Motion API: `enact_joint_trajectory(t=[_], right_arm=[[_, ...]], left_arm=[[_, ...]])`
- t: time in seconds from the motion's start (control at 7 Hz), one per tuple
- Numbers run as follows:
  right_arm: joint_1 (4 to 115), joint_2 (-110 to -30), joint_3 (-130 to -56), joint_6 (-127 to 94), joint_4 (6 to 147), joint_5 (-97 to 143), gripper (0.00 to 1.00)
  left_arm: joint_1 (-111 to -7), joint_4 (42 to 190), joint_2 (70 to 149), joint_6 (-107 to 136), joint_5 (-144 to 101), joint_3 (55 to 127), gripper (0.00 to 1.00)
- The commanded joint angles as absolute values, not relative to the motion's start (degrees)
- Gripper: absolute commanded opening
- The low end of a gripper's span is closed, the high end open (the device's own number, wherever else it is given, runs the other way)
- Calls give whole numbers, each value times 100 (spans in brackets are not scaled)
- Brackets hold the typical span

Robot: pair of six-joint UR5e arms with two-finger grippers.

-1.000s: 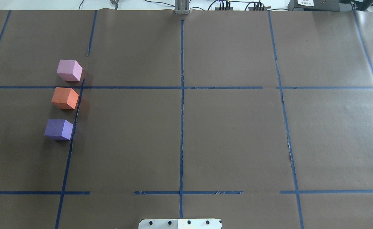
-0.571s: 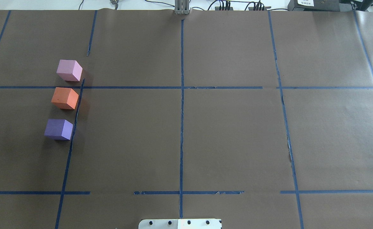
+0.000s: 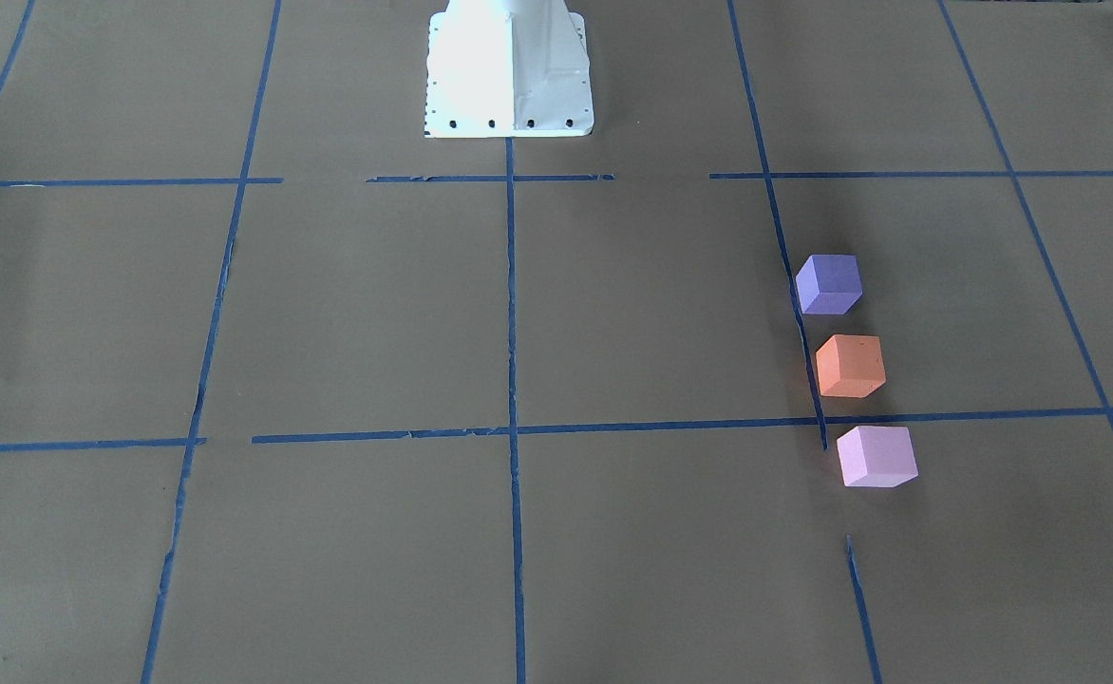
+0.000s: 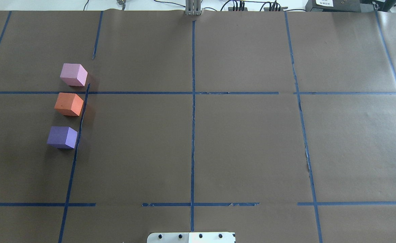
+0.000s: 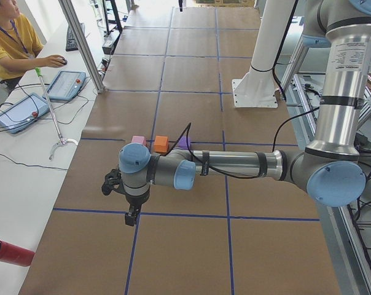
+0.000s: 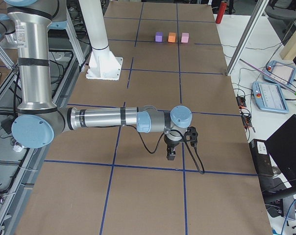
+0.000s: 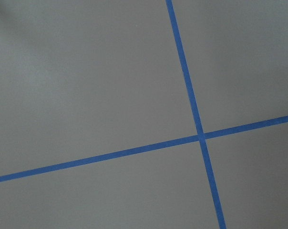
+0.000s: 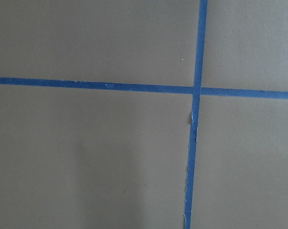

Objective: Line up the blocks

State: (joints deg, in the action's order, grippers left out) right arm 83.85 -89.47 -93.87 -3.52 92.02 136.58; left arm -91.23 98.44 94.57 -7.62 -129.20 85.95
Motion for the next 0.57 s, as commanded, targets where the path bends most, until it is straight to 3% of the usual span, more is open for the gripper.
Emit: enact_joint_trajectory(t=[0.0, 0.43], right_arm=[[8385, -8947, -9387, -352, 9202, 13658, 100], [8385, -8947, -9387, -352, 9202, 13658, 100]], left_arm=[[-9123, 9844, 9457, -747, -12920, 8587, 100], [-9123, 9835, 9457, -730, -12920, 8622, 100]])
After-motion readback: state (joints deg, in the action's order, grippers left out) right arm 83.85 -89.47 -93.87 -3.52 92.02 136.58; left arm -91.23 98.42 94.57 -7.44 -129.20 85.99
